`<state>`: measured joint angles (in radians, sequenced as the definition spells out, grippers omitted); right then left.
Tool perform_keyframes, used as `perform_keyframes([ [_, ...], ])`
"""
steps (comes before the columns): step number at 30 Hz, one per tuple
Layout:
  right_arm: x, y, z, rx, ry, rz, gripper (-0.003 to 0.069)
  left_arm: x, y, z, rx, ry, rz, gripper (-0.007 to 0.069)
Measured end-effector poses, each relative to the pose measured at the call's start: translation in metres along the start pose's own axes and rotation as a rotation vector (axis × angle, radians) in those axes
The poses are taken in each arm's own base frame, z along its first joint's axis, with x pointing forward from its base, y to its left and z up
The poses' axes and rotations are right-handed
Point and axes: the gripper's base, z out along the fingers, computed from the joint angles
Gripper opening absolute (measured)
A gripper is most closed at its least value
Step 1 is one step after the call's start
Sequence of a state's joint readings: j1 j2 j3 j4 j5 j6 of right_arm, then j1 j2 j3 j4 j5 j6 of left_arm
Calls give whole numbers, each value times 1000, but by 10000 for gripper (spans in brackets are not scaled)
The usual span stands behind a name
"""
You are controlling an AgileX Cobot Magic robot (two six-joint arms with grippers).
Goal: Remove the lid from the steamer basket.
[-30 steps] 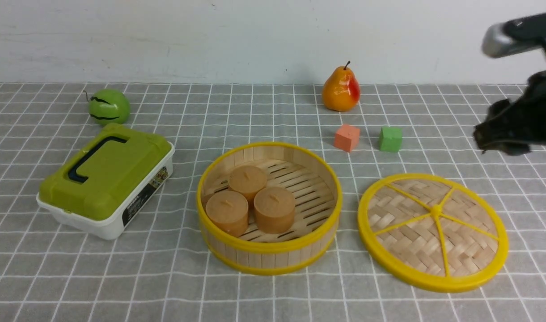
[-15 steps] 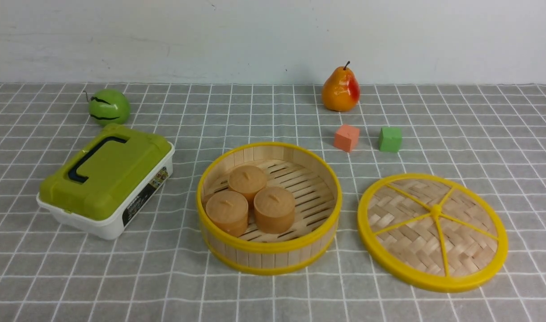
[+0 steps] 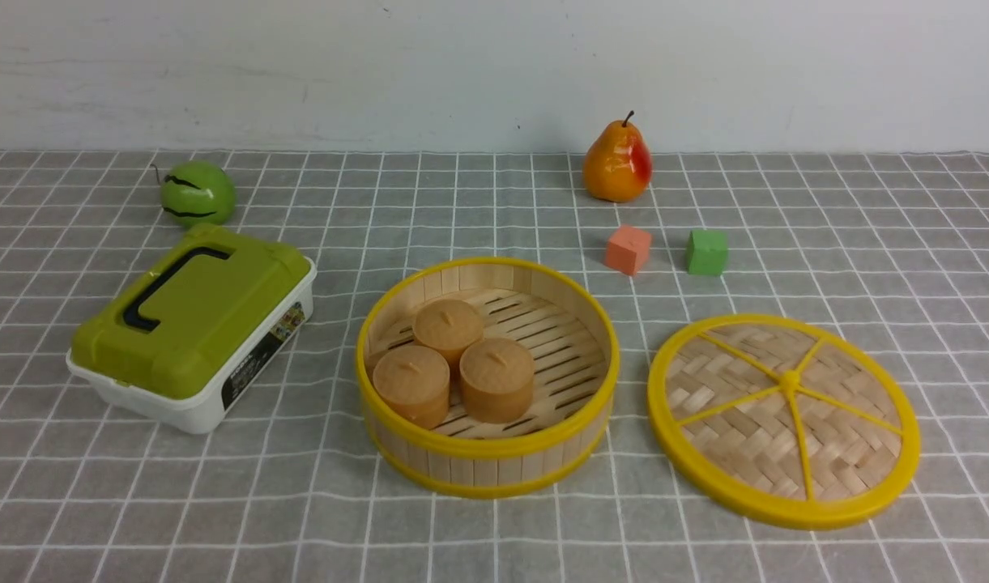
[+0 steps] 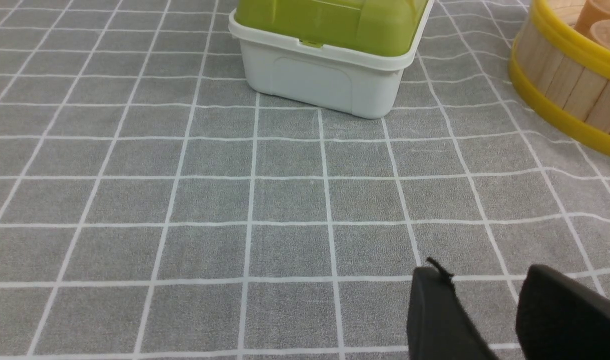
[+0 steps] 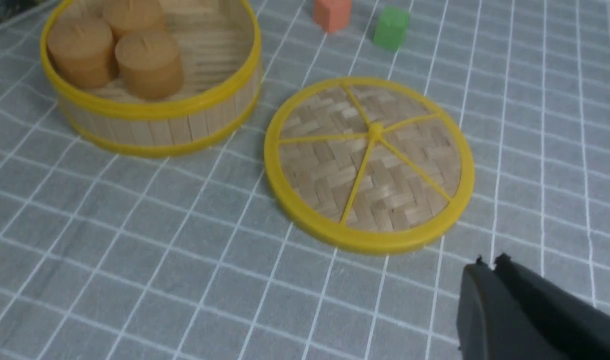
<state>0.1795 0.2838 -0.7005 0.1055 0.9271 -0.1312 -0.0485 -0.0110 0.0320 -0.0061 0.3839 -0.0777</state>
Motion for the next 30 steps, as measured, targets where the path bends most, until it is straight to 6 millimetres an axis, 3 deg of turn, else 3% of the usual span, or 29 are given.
perform_keyframes([
  [1, 13, 0, 6, 13, -45, 2, -6, 0, 0, 0, 0, 0, 0, 239],
  [2, 14, -1, 5, 19, -75, 2, -6, 0, 0, 0, 0, 0, 0, 239],
  [9, 89, -9, 53, 145, -320, 36, 2, 0, 0, 0, 0, 0, 0, 239],
  [12, 120, -13, 75, 212, -312, 136, 4, 0, 0, 0, 0, 0, 0, 239],
  [14, 131, -17, 81, 265, -308, 208, 7, 0, 0, 0, 0, 0, 0, 239],
  [20, 135, -24, 81, 392, -312, 286, 15, 0, 0, 0, 0, 0, 0, 239],
  [30, 147, -20, 85, 331, -174, 287, 27, 0, 0, 0, 0, 0, 0, 239],
])
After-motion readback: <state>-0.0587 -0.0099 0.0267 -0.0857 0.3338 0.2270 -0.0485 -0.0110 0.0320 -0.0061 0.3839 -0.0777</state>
